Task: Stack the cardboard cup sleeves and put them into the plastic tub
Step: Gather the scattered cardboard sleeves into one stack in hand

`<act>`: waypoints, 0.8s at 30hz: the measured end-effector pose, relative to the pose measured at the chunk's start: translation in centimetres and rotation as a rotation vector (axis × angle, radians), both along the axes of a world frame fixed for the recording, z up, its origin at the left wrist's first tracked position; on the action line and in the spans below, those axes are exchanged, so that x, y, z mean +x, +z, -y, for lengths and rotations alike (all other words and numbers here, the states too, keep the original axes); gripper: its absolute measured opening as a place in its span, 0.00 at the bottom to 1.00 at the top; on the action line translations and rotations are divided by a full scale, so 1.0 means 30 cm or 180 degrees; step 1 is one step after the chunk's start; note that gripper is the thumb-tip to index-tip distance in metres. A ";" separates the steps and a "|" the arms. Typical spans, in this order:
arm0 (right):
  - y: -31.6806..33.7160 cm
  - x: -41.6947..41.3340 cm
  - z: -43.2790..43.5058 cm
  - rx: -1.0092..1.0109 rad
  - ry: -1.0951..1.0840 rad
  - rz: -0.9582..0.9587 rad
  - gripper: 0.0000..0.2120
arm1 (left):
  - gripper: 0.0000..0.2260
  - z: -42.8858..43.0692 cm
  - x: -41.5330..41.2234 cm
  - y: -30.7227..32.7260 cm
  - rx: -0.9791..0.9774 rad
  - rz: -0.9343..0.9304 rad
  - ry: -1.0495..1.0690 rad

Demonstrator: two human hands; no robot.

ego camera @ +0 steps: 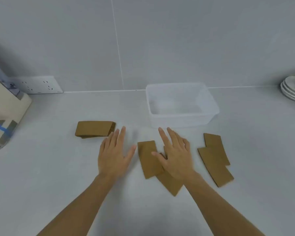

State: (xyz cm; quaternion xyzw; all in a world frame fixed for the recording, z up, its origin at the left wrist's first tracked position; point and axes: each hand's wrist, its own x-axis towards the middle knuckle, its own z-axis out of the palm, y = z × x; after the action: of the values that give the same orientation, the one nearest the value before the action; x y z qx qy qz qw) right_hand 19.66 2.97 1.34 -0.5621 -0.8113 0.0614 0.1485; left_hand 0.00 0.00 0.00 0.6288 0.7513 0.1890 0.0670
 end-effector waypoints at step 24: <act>-0.075 -0.103 0.050 -0.0098 -0.0111 0.0307 0.37 | 0.30 0.031 -0.024 -0.119 -0.0329 -0.0369 -0.0064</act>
State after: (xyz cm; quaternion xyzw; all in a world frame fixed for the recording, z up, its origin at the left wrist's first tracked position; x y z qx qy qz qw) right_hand 16.56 1.47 -0.92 -0.5806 -0.8066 0.0440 0.1017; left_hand -0.73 -0.92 -3.57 0.6419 0.7563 0.1126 0.0576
